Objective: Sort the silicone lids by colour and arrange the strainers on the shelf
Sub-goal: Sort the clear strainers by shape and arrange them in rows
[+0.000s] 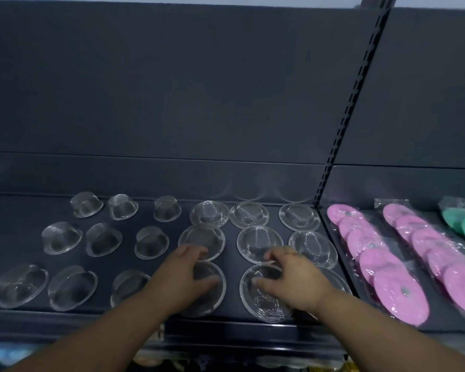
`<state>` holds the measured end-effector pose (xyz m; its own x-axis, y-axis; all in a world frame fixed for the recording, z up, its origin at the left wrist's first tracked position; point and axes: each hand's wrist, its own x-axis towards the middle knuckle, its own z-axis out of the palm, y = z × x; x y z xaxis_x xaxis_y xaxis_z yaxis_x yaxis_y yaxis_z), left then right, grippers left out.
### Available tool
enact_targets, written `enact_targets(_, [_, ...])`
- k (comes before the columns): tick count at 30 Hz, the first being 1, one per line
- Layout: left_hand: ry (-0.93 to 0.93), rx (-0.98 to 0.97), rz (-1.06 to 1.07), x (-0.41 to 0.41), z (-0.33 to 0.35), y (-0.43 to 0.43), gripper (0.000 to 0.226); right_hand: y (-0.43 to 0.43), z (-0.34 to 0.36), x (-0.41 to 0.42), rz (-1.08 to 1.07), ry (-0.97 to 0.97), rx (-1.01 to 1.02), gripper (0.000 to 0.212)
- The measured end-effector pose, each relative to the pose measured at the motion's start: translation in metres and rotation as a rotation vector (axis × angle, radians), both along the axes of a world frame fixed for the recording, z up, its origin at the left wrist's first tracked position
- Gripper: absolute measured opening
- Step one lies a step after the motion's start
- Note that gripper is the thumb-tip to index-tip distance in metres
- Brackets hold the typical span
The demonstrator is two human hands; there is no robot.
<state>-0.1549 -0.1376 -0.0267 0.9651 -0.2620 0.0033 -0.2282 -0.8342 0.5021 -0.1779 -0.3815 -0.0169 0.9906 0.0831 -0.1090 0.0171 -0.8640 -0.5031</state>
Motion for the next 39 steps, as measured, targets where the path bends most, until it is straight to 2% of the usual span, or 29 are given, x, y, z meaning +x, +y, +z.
enact_targets(4, [-0.06, -0.027, 0.057, 0.036, 0.007, 0.0, 0.062, 0.005, 0.005, 0.025, -0.084, -0.066, 0.006, 0.061])
enact_targets(10, [0.068, 0.053, 0.019, 0.074, -0.003, -0.005, 0.078, 0.009, -0.002, 0.058, -0.121, -0.008, -0.026, 0.069])
enact_targets(13, [0.109, 0.075, 0.006, 0.079, -0.008, -0.005, 0.075, 0.011, -0.009, 0.065, -0.119, 0.023, -0.059, 0.074])
enact_targets(19, [0.103, 0.072, 0.049, 0.076, -0.013, -0.007, 0.071, 0.013, -0.012, 0.069, -0.103, 0.004, -0.098, 0.071])
enact_targets(26, [0.105, 0.075, 0.098, 0.073, -0.015, -0.013, 0.074, 0.015, -0.01, 0.07, -0.063, 0.035, -0.106, 0.074])
enact_targets(34, [0.056, 0.005, 0.089, 0.108, -0.013, -0.021, 0.061, 0.022, -0.008, 0.092, -0.07, -0.022, -0.068, 0.057])
enact_targets(39, [0.06, 0.026, 0.116, 0.139, -0.019, -0.025, 0.07, 0.026, -0.011, 0.121, -0.159, -0.026, -0.071, 0.053])
